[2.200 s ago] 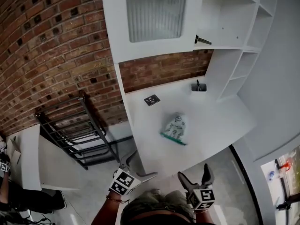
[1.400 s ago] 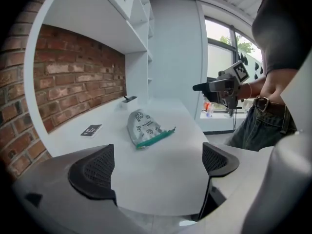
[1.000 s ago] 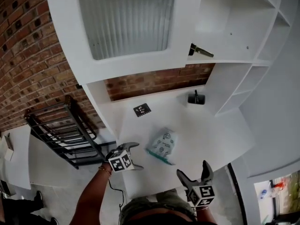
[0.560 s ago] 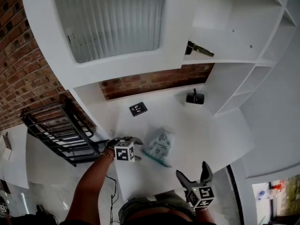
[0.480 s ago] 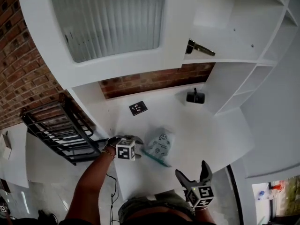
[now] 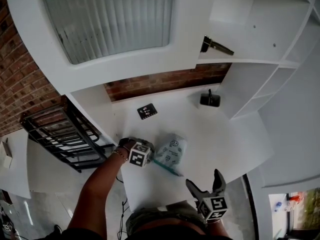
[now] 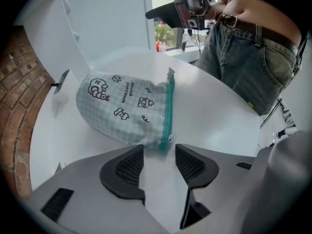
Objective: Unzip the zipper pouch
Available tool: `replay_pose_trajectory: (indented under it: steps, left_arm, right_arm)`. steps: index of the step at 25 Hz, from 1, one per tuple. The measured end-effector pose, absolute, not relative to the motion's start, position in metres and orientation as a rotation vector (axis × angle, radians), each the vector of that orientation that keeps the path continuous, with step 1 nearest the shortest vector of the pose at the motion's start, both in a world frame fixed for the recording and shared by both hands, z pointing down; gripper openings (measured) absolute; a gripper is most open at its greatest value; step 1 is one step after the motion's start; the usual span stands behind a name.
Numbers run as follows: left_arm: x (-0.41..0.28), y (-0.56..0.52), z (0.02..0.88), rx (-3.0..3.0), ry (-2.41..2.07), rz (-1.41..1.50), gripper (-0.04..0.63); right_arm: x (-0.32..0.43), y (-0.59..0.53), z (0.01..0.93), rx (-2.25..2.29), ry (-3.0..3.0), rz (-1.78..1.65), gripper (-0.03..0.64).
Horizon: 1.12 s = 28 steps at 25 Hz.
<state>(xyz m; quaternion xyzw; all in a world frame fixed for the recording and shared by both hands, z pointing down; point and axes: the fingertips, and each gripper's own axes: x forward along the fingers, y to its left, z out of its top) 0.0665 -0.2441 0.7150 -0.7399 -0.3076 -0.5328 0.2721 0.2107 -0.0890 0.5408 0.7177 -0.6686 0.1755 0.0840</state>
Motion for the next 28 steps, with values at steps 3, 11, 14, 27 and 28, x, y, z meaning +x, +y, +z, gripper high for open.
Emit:
replay_pose_trajectory:
  steps: [3,11,14,27,28]
  left_arm:
    - [0.065,-0.242,0.715,-1.946,-0.853,-1.433,0.201]
    - [0.069,-0.228,0.712,-1.834,-0.900,-1.384,0.152]
    - [0.074,-0.219,0.711,-1.845,-0.919,-1.371,0.152]
    - [0.069,-0.217,0.717,-1.988,-0.916,-1.479,0.105]
    - [0.069,-0.217,0.717,-2.017,-0.890,-1.492,0.096]
  right_arm:
    - [0.210,-0.090,0.540,2.139,-2.002,0.527,0.560]
    - [0.207,-0.090,0.541,2.127,-2.014,0.527,0.560]
    - [0.207,-0.091,0.541,2.125,-2.020,0.526,0.560]
    - [0.211,-0.085,0.542,2.126,-2.023,0.529,0.560]
    - [0.212,-0.085,0.542,2.125,-2.025,0.528,0.560]
